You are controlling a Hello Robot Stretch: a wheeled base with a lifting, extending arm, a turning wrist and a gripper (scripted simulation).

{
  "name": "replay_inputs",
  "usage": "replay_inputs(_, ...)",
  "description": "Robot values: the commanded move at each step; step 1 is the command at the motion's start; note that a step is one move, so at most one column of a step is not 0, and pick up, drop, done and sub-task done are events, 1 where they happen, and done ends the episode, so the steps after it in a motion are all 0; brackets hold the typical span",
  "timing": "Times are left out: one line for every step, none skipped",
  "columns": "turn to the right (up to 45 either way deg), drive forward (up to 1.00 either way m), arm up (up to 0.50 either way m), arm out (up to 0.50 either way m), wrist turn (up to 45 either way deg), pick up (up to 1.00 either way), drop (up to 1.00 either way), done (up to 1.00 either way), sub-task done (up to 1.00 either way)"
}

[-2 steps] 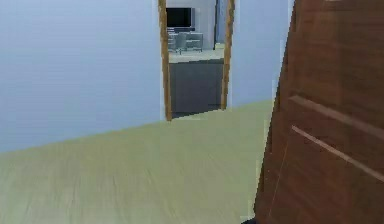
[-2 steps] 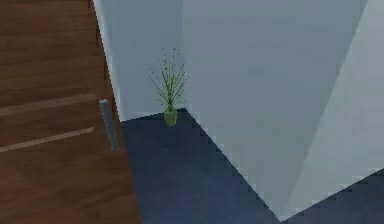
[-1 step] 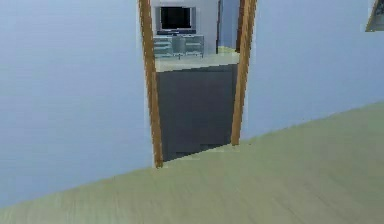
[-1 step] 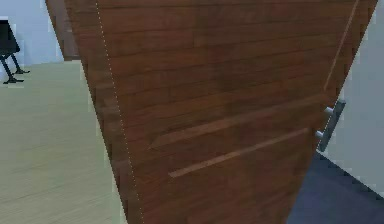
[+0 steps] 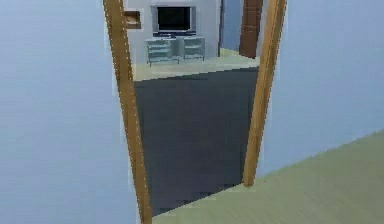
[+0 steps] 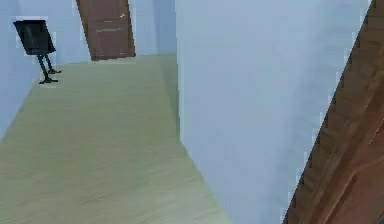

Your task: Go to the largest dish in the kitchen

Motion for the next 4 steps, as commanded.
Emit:
replay_inputs(12.0, 0.00, 0.00, 0.00, 0.0, 0.00, 0.00, 0.00, 0.00)
replay_inputs(0.0, 0.90, 0.00, 0.00, 0.0, 0.00, 0.00, 0.00, 0.00)
replay_inputs(-21.0, 0.00, 0.00, 0.00, 0.0, 0.00, 0.00, 0.00, 0.00)
replay_inputs(0.0, 0.60, 0.00, 0.00, 0.0, 0.00, 0.00, 0.00, 0.00)
